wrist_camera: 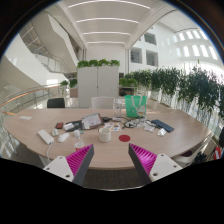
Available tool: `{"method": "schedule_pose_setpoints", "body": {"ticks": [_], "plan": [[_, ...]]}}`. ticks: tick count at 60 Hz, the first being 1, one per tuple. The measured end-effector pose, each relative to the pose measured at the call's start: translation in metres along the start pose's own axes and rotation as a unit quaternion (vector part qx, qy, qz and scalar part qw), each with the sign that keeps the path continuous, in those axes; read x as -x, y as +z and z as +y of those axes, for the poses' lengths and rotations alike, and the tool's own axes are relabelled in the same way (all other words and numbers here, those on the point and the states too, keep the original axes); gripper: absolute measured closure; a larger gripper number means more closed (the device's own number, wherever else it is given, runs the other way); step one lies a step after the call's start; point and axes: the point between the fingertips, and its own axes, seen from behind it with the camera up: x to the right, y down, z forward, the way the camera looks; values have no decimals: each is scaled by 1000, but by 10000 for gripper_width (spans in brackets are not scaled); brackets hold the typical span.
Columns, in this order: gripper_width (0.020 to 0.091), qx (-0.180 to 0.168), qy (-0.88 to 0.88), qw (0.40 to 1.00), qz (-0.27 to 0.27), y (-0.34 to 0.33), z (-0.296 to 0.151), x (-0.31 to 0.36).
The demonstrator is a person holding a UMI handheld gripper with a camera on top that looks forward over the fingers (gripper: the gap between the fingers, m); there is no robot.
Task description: Pour water
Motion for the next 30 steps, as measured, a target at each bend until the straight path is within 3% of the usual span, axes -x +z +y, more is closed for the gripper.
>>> {"method": "schedule_pose_setpoints", "body": {"ticks": [11, 18, 30], "plan": [[289, 5, -1, 1000, 2, 13, 4, -20], [286, -8, 11, 1000, -24, 26, 8, -15], [276, 15, 27, 997, -75, 62, 65, 35]]}}
